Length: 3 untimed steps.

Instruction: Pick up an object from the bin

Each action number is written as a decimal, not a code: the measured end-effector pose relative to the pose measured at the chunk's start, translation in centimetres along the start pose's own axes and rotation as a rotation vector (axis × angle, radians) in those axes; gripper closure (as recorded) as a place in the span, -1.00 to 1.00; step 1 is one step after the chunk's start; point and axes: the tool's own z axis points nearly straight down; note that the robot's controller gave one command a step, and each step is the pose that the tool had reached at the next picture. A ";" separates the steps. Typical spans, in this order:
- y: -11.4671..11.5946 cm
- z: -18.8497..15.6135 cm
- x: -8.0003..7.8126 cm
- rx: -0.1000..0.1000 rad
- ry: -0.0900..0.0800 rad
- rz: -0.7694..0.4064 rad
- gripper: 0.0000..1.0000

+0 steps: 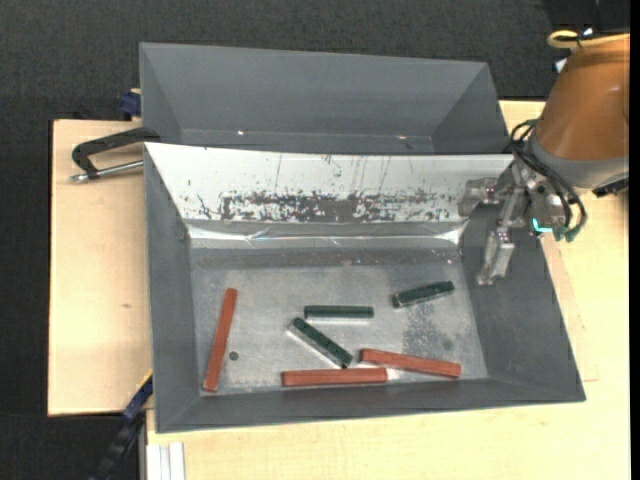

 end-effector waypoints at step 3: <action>-0.4 10.8 -0.1 0.001 -0.008 0.067 1.00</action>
Offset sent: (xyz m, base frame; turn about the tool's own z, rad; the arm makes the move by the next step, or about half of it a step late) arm -0.0179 0.0044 -0.1113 -0.0755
